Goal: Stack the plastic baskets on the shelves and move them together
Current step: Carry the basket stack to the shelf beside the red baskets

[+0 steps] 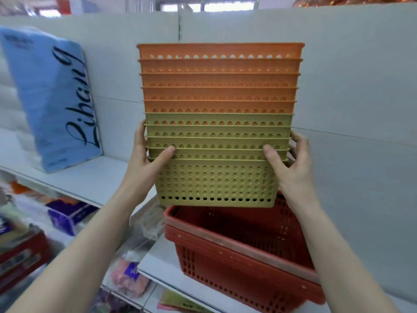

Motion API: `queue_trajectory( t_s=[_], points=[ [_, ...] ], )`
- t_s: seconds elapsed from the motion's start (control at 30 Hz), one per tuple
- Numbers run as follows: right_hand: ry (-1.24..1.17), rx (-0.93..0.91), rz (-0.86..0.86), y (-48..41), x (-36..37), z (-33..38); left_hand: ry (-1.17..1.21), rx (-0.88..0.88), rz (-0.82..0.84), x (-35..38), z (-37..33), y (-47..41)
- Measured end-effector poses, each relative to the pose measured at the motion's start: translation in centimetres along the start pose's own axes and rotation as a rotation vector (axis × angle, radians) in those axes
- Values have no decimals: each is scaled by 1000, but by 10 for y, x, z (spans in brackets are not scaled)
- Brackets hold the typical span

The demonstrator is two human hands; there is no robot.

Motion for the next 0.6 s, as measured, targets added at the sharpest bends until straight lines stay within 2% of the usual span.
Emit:
queue_trajectory(
  t_s=[0.33, 0.6],
  points=[
    [33, 15, 114, -17, 138, -39, 58, -64, -65, -89, 108, -77],
    [92, 145, 147, 7, 246, -81, 78, -154, 58, -171, 205, -113]
  ],
)
Point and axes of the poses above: each hand's wrist, its own y-axis away from the middle knuckle, its own x-axis out of the palm, z = x × y, the point moved 1 cm from there along -y, towards the middle knuckle, and after that the axes turned 13 degrees about -y, right-handed, at the moved point
